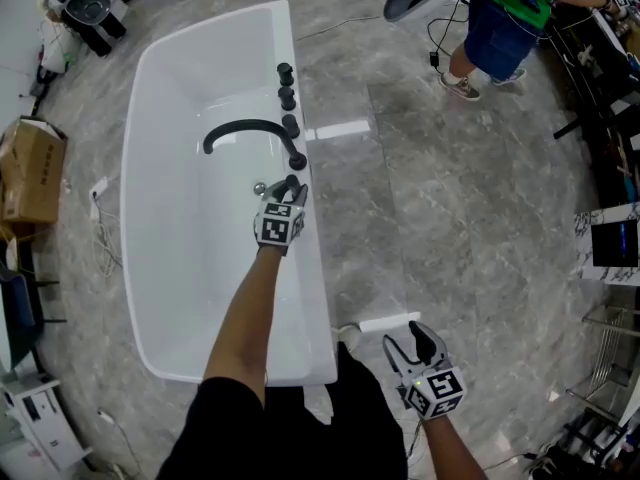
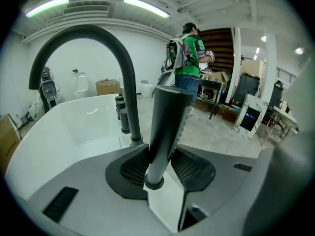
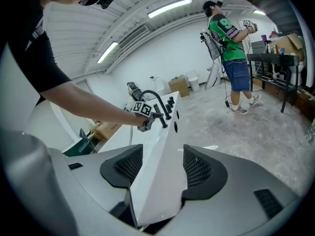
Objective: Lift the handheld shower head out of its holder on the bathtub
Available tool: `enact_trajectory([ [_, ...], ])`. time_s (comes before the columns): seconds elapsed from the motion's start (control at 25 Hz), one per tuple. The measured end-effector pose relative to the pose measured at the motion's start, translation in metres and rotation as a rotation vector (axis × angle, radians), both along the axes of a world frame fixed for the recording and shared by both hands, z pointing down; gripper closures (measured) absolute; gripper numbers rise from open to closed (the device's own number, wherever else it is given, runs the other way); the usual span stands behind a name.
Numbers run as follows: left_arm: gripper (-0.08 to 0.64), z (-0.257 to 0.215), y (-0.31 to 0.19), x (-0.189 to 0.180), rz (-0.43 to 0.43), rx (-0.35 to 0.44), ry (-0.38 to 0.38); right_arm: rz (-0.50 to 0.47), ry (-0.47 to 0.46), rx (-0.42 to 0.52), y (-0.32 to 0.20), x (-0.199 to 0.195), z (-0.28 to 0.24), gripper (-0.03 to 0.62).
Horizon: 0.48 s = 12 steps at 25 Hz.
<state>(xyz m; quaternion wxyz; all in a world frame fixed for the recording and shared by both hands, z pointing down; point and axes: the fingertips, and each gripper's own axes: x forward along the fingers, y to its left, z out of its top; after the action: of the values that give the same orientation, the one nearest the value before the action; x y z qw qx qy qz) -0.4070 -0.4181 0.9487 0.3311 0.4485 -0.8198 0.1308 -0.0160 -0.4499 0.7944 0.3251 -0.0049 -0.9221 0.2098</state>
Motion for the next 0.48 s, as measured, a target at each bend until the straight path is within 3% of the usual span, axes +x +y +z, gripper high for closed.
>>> enact_trajectory([
  [0.16, 0.436, -0.003, 0.001, 0.001, 0.032, -0.05, -0.01, -0.003, 0.005, -0.004, 0.004, 0.006, -0.004, 0.362],
  [0.48, 0.437, -0.046, 0.006, -0.001, -0.016, 0.019, -0.008, 0.025, 0.006, -0.011, 0.007, 0.013, -0.009, 0.362],
])
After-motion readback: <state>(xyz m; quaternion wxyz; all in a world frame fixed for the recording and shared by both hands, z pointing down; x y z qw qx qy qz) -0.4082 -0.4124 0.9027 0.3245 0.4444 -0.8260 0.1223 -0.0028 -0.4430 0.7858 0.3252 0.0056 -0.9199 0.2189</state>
